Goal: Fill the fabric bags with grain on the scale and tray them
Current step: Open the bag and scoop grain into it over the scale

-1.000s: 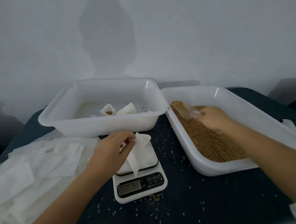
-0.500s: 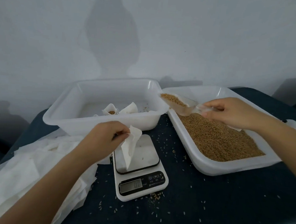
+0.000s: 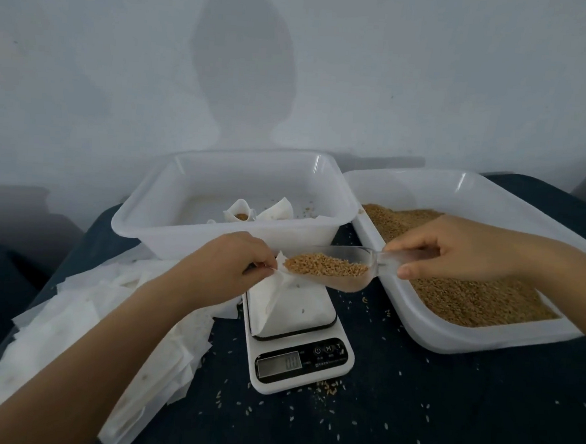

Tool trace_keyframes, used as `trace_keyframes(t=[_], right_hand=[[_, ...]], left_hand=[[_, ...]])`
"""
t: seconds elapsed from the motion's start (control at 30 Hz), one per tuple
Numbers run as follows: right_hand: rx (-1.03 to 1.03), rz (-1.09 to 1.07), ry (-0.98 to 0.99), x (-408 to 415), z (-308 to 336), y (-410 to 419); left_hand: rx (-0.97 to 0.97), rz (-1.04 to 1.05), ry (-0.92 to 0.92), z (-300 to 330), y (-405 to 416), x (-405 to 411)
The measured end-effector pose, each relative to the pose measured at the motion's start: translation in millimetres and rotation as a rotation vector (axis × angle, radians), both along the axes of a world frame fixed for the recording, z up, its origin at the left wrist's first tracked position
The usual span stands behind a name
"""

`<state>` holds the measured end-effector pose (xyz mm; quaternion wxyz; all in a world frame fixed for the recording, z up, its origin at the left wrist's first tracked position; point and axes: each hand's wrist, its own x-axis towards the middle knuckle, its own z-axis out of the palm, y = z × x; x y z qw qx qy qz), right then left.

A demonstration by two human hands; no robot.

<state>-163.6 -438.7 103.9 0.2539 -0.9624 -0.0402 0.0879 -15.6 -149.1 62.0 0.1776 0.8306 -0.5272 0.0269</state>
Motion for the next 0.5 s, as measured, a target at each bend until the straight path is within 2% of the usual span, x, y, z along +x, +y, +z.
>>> trace_keyframes(t=[0.5], right_hand=[[-0.218,0.128,0.084,13,27,2]], left_hand=[[0.002,-0.057,0.070,-7,-13,-9]])
